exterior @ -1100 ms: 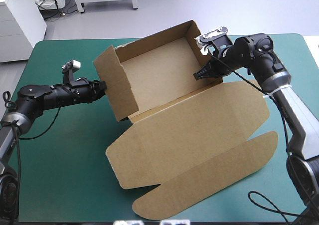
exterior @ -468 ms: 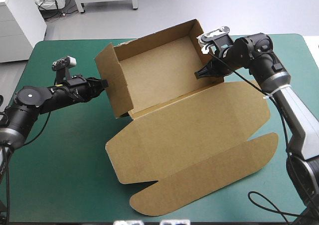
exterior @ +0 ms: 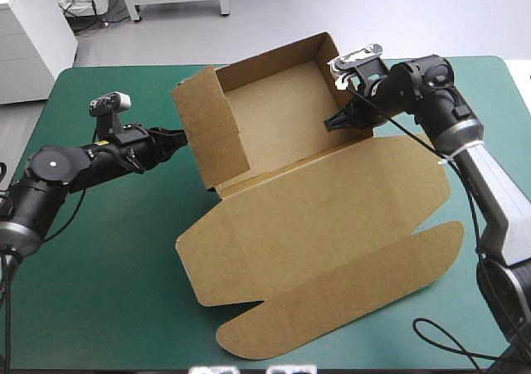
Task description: Fold the box
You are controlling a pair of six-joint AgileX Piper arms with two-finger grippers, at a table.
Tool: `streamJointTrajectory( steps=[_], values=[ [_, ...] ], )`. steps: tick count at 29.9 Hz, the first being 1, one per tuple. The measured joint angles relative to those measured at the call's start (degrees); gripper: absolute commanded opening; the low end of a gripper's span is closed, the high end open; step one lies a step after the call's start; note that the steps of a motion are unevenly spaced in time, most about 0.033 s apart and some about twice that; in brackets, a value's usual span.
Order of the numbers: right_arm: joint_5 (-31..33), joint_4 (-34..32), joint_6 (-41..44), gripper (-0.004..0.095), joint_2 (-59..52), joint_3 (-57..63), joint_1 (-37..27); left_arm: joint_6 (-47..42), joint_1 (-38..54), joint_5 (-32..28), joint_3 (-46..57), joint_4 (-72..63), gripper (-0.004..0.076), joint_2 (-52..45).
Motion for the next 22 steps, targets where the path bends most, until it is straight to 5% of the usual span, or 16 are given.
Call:
streamJointTrajectory(
  steps=[3, 9, 22],
  values=[
    [0.06, 0.0, 0.06, -0.0011, 0.0, 0.0, 0.0, 3.74, -0.06, 0.01, 0.0, -0.16, 0.0142, 0.0],
    [0.57, -0.12, 0.12, -0.0011, 0.0, 0.0, 0.0, 6.61, -0.06, -0.73, 0.0, -2.34, 0.0554, 0.0],
    [1.76, -0.65, 0.58, -0.0011, 0.0, 0.0, 0.06, 6.63, -0.06, -1.56, 0.17, -19.07, 0.0583, 0.05]
  ],
)
